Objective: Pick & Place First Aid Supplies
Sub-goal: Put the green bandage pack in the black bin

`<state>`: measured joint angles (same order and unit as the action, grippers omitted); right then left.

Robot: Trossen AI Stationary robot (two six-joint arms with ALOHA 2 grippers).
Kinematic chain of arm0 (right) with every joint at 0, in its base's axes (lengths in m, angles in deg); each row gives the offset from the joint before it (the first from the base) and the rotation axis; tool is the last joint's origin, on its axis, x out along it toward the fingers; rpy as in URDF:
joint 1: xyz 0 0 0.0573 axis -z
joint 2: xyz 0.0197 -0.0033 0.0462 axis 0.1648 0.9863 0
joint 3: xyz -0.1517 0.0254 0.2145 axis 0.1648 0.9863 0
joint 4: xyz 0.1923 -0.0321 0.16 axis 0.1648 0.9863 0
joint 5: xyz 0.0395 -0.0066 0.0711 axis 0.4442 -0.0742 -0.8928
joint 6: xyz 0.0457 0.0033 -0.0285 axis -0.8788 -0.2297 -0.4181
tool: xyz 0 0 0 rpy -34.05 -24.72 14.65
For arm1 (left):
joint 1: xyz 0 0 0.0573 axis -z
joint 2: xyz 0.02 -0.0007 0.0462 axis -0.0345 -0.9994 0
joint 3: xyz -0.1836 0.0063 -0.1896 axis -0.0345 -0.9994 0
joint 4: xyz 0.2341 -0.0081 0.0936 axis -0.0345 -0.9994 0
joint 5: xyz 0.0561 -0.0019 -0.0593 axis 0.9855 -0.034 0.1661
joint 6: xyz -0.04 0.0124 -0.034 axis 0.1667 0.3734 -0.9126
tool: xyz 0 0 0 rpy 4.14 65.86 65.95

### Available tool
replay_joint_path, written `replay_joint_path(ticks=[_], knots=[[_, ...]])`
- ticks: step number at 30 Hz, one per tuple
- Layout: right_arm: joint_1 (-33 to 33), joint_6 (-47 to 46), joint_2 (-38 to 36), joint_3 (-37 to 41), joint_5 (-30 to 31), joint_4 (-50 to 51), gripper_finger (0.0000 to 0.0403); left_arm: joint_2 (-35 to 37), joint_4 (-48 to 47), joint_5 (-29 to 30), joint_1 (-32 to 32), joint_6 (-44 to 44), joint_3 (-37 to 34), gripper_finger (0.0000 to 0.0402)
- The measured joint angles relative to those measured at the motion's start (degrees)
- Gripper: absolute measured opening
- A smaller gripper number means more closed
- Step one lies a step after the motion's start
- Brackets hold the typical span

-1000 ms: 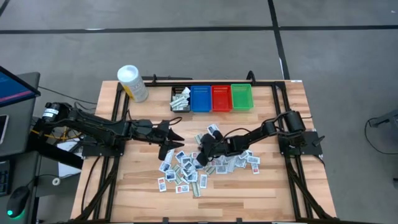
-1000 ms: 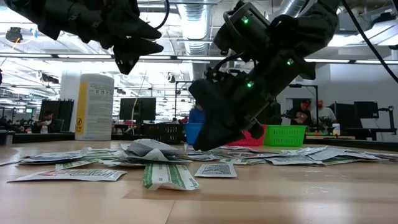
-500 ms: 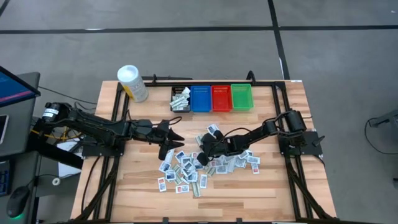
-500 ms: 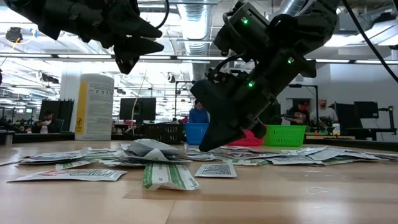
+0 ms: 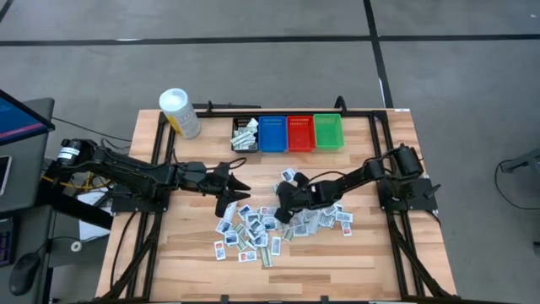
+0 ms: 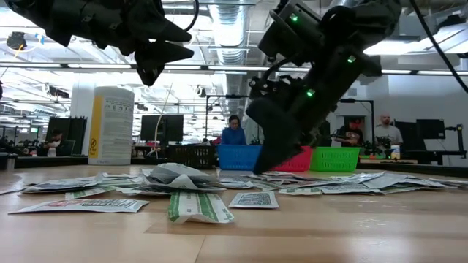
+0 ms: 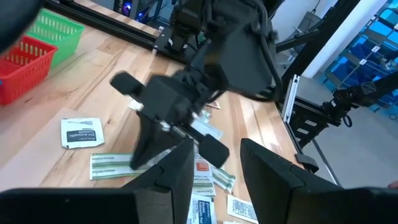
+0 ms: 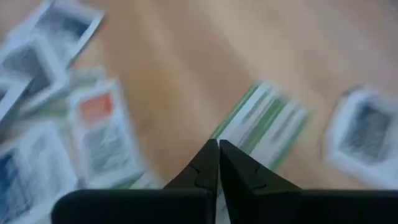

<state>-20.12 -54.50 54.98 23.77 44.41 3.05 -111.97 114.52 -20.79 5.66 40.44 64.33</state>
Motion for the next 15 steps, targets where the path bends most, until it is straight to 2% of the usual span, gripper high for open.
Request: replay_joint_path(ticks=[8, 15], knots=[[-0.7, 0.1, -0.1, -0.1, -0.5, -0.4, 0.0073, 0.0, 0.2, 0.0, 0.0, 0.0, 0.0, 0.0131], [-0.2, -0.2, -0.1, -0.2, 0.3, 1.5, 0.0106, 0.0, 0.6, 0.0, 0.0, 0.2, 0.0, 0.0131]])
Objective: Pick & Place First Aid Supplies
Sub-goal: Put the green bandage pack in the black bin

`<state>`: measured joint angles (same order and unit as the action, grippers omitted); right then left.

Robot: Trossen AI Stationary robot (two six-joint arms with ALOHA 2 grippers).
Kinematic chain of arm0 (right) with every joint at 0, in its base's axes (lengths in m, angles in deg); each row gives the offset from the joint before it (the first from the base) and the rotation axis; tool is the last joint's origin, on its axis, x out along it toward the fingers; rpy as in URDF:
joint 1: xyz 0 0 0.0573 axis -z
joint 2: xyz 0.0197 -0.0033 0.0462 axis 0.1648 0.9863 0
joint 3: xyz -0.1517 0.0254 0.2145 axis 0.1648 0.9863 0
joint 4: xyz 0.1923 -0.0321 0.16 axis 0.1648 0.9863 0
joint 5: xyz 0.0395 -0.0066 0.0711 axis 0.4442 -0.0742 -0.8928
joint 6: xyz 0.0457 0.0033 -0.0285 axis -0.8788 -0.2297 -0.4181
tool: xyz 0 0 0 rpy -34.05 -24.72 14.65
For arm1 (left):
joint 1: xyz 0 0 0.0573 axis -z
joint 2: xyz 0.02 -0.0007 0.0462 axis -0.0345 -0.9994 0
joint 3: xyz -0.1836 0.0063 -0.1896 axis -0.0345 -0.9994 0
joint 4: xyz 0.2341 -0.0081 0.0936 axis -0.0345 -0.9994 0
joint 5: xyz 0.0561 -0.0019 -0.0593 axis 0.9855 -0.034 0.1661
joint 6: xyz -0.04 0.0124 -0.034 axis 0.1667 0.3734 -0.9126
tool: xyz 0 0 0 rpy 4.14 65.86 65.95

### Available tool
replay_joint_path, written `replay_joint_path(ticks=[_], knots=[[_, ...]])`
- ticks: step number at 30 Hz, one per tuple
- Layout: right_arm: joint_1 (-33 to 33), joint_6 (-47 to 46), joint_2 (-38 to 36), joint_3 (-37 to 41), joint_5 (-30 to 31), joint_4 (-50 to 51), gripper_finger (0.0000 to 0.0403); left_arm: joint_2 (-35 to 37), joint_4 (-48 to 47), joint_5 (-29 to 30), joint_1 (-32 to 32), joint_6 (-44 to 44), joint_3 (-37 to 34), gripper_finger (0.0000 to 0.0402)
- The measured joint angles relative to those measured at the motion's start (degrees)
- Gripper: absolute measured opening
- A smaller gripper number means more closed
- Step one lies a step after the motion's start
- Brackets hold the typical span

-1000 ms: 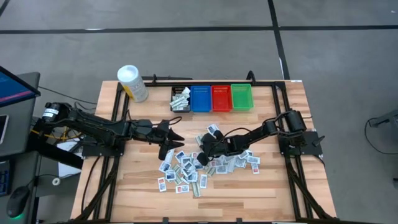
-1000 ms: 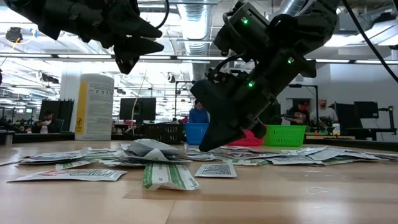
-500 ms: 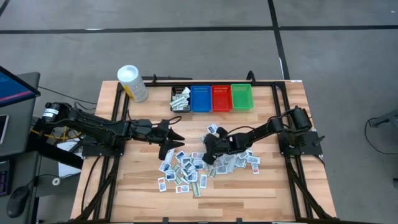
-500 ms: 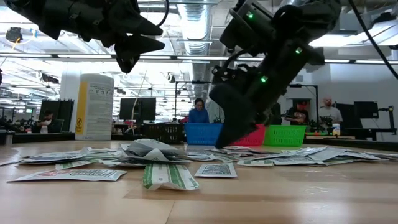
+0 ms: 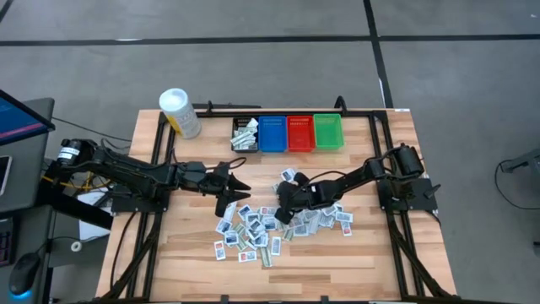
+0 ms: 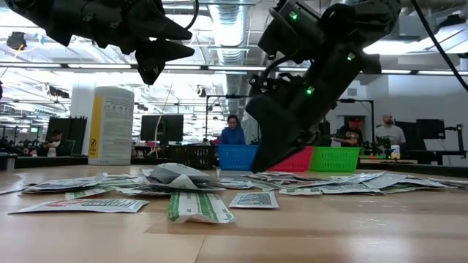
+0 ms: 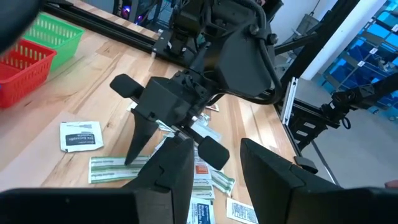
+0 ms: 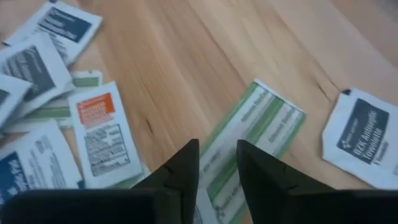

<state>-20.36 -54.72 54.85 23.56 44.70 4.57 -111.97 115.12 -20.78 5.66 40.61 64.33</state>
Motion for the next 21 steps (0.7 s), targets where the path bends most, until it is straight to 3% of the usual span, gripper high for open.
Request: replay_joint_path(ticks=[12, 21], knots=[[0.4, -3.2, 4.3, -0.6, 0.2, -0.9, 0.0138, 0.0, 0.1, 0.0, 0.0, 0.0, 0.0, 0.0131], [-1.2, -9.0, 6.7, -0.6, 0.9, -0.1, 0.0114, 0.0, 0.4, 0.0, 0.0, 0.0, 0.0, 0.0131]])
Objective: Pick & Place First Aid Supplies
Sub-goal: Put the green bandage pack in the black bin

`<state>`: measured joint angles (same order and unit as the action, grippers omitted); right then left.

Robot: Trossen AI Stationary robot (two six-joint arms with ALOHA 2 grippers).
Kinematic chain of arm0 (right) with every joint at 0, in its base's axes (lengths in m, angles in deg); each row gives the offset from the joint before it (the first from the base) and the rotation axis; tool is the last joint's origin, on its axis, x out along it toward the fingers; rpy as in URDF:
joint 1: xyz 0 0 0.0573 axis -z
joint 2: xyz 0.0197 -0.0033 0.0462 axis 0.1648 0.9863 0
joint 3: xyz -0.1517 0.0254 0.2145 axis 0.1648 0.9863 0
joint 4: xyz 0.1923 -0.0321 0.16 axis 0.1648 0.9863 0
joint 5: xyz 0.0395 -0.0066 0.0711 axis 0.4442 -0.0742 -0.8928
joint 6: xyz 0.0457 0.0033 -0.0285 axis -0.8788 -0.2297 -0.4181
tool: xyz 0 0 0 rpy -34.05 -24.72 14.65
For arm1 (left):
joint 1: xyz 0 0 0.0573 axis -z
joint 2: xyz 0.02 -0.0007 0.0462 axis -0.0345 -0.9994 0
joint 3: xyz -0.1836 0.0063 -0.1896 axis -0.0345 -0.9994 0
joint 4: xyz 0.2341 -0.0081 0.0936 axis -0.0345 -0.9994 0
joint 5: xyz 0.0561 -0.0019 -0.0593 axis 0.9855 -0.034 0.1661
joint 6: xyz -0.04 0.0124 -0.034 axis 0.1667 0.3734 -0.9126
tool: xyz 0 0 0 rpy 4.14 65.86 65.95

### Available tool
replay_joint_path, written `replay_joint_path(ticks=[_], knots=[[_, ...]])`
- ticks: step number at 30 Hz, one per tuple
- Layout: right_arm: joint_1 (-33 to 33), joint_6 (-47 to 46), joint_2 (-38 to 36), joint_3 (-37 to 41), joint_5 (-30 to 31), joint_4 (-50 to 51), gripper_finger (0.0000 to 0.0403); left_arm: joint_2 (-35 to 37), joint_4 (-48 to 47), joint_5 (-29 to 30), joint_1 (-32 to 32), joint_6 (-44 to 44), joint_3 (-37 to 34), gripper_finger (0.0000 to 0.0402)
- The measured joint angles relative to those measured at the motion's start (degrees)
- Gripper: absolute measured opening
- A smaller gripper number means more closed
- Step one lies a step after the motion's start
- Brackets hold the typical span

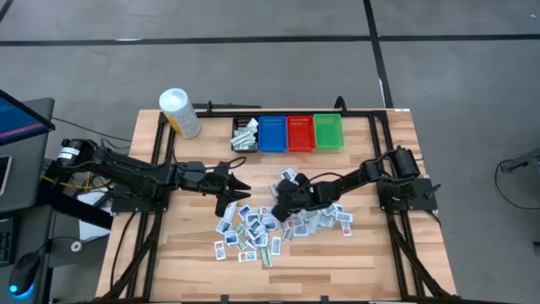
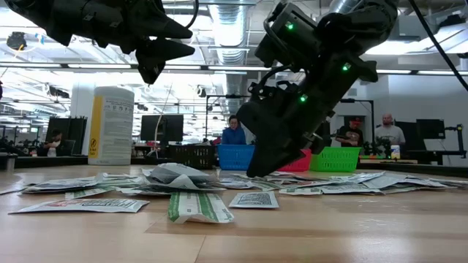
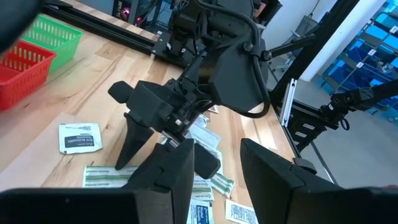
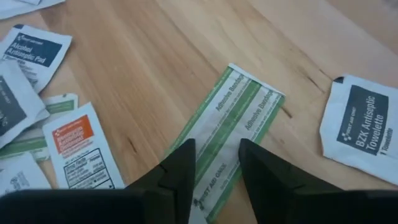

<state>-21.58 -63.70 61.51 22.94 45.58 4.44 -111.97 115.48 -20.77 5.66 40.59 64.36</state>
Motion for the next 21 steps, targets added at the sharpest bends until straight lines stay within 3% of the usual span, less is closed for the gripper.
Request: replay_joint_path(ticks=[13, 21], knots=[[0.2, -0.5, -1.6, 0.4, -2.1, 1.0, 0.0008, 0.0, 0.0, 0.0, 0.0, -0.2, 0.0, 0.0131], [0.2, 3.4, -8.0, 1.0, -1.7, 4.5, 0.0002, 0.0, 0.1, 0.0, 0.0, -0.6, 0.0, 0.0131]])
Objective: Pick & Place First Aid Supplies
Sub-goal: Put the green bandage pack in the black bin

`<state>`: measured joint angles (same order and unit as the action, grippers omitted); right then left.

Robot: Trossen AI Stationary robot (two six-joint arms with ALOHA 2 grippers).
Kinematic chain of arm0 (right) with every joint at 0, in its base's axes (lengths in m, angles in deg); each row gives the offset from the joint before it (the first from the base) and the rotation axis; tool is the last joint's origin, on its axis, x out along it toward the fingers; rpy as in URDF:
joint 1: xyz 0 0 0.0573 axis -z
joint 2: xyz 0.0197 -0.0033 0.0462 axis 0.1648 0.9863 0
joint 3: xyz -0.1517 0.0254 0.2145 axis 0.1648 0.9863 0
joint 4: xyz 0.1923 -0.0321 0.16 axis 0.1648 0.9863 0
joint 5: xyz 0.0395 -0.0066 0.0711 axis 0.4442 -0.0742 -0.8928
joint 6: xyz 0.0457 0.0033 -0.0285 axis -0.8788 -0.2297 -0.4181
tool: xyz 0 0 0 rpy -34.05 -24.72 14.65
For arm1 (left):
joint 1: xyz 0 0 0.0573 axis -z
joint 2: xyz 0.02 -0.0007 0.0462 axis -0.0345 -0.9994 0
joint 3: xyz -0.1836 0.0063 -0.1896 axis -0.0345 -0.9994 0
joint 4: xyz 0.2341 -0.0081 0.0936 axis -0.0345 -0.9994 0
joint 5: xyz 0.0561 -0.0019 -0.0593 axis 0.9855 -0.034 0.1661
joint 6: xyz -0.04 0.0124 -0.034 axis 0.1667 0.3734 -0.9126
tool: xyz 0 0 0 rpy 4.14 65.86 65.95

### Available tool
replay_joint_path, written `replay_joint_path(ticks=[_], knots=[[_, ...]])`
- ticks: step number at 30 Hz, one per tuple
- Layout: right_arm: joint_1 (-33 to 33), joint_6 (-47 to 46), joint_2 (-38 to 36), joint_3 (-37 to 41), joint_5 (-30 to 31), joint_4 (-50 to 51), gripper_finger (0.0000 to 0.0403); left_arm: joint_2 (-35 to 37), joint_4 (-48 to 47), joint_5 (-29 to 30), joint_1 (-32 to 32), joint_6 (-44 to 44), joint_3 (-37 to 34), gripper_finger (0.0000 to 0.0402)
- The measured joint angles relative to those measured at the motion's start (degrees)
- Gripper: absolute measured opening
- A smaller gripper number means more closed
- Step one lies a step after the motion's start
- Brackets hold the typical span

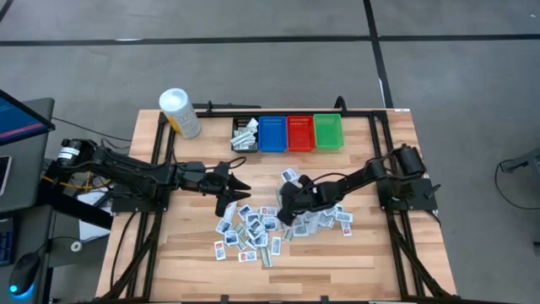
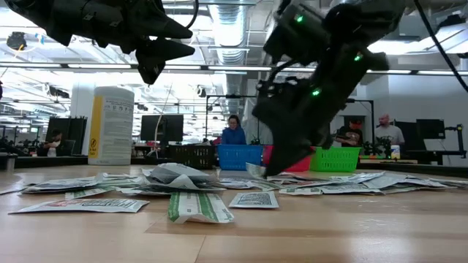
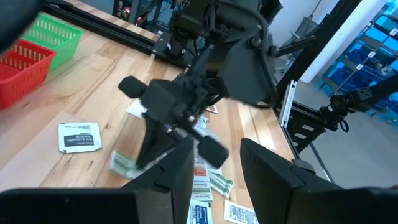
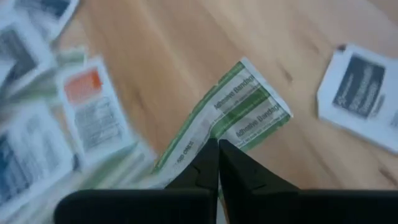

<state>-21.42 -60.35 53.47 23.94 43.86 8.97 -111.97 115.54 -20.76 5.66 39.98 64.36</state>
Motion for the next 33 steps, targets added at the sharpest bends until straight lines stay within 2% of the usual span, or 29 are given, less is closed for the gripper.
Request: replay_joint_path(ticks=[14, 17, 20, 24, 29, 33], knots=[[0.0, 5.4, -16.5, -0.4, 11.7, 0.6, 0.0001, 0.0, 3.9, 1.1, 0.0, 0.0, 0.0, 0.0131], [0.1, 7.5, -19.5, -0.4, 13.2, -2.5, 0.0001, 0.0, 7.2, 3.8, 0.0, -0.5, 0.0, 0.0131], [0.1, 11.2, -22.0, -0.5, 14.0, -6.6, 0.0000, 0.0, 9.7, 10.1, -0.3, -5.6, 0.0, 0.0131], [0.1, 16.2, -24.6, -0.5, 14.1, -11.9, 0.0000, 0.0, 10.6, 16.4, -2.3, -17.8, 0.0, 0.0131], [0.6, 20.8, -26.3, -0.5, 16.8, -16.4, 0.0000, 0.0, 10.8, 16.9, -6.7, -32.5, 0.0, 0.0131], [1.9, 22.1, -26.6, -0.8, 19.9, -18.4, 0.0000, 0.0, 13.0, 17.0, -9.5, -36.9, 0.0, 0.0131]])
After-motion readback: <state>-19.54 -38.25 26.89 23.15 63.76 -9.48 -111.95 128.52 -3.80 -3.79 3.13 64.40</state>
